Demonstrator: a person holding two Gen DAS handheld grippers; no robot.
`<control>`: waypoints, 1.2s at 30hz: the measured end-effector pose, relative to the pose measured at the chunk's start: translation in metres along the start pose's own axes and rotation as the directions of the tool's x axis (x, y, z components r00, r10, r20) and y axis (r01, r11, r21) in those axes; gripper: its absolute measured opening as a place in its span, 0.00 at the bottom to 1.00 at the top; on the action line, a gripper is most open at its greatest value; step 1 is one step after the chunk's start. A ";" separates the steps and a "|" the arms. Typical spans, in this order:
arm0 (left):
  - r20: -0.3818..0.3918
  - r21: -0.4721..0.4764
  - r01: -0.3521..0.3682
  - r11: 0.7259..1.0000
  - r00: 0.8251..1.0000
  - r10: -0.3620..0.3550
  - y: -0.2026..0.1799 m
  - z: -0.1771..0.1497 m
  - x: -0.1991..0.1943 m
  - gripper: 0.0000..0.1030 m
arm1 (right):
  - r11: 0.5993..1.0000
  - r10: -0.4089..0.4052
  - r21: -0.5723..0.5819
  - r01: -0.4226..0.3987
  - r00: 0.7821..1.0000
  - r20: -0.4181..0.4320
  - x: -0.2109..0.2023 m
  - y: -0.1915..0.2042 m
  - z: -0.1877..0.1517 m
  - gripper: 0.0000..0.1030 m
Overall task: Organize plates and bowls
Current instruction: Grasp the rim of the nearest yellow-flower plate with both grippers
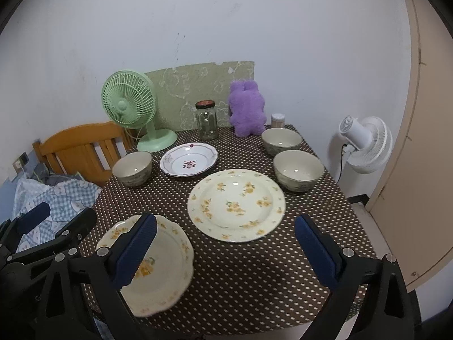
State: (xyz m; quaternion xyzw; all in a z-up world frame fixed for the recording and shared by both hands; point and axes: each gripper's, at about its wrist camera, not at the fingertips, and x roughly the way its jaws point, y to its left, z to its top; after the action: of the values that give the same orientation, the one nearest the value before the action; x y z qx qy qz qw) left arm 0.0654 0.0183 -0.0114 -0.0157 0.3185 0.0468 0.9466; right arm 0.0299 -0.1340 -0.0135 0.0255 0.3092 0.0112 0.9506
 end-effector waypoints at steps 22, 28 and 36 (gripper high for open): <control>-0.294 -0.016 -0.003 1.000 0.956 -0.002 0.058 -0.040 0.131 0.78 | 1.000 -0.025 0.008 0.028 0.966 -0.256 0.129 0.071 -0.039 0.83; -0.373 -0.028 -0.006 1.000 0.928 -0.005 0.062 -0.057 0.156 0.78 | 0.998 -0.055 0.009 0.061 0.945 -0.323 0.156 0.075 -0.055 0.81; -0.436 -0.058 0.037 0.998 0.898 -0.059 0.070 -0.067 0.175 0.68 | 0.996 -0.073 0.021 0.089 0.906 -0.417 0.180 0.074 -0.069 0.70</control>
State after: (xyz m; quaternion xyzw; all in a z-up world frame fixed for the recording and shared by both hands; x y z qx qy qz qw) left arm 0.1572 0.0974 -0.1702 -0.0566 0.5213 0.0266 0.8511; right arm 0.1343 -0.0504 -0.1703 0.0283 0.5052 -0.0292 0.8620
